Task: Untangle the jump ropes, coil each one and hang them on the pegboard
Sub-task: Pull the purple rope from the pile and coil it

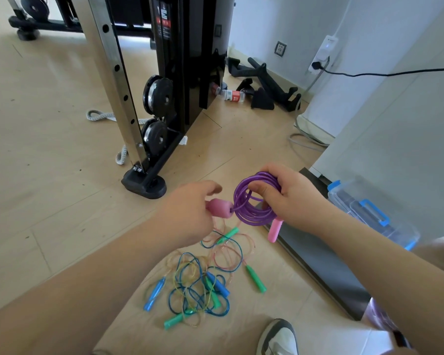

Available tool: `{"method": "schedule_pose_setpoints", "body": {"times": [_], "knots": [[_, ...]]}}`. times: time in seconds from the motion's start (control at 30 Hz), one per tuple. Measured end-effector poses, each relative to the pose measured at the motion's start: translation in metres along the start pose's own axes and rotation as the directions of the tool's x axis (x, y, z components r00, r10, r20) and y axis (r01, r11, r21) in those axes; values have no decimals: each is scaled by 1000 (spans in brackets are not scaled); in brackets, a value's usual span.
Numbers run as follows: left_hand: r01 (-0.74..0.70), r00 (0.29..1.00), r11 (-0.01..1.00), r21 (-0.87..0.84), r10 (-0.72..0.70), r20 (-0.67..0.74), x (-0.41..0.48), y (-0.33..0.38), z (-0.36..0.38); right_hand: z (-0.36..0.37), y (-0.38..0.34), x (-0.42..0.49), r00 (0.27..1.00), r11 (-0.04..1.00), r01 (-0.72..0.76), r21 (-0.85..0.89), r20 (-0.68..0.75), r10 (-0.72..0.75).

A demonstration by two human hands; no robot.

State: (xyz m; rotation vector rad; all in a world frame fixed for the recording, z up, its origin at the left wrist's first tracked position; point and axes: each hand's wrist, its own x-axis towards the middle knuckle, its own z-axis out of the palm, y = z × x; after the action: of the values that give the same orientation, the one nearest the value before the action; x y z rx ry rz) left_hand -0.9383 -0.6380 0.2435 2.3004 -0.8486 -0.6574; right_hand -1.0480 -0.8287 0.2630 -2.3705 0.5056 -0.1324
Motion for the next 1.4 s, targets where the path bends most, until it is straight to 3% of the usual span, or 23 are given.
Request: {"method": "schedule_pose_setpoints", "body": {"times": [0.07, 0.2, 0.37, 0.57, 0.77, 0.9, 1.03, 1.23, 1.4], "knots": [[89, 996, 980, -180, -86, 28, -2, 9, -3, 6, -3, -1, 999, 998, 33, -58, 43, -30], [16, 1000, 992, -125, -19, -18, -6, 19, -8, 12, -9, -1, 992, 986, 95, -134, 96, -82], [-111, 980, 900, -421, 170, 105, -6, 15, -3, 12, -19, -7, 958, 990, 134, 50, 248, -143], [-24, 957, 781, -624, 199, 212, -5, 14, -8, 4, -1, 2, 988, 959, -41, 282, 151, -2], [-47, 931, 809, -587, 249, 268, -6, 15, -9, 3, 7, -3, 981, 939, -66, 337, 192, 1], [-112, 951, 888, -445, 226, 210, -6, 12, -9, -7, 17, -8, 935, 859, -190, 476, 355, 10], [-133, 985, 924, -358, 164, 57, 0, -1, -12, -8, 25, -15, 885, 921, -227, 316, 462, 60], [-202, 979, 968, -150, 196, -56, 8, -12, -11, -12, 23, -12, 863, 910, -314, 272, 481, 154], [-171, 979, 972, -163, 149, -140, 12, -18, -10, -14, 17, -12, 808, 931, -353, 96, 532, 252]]}}
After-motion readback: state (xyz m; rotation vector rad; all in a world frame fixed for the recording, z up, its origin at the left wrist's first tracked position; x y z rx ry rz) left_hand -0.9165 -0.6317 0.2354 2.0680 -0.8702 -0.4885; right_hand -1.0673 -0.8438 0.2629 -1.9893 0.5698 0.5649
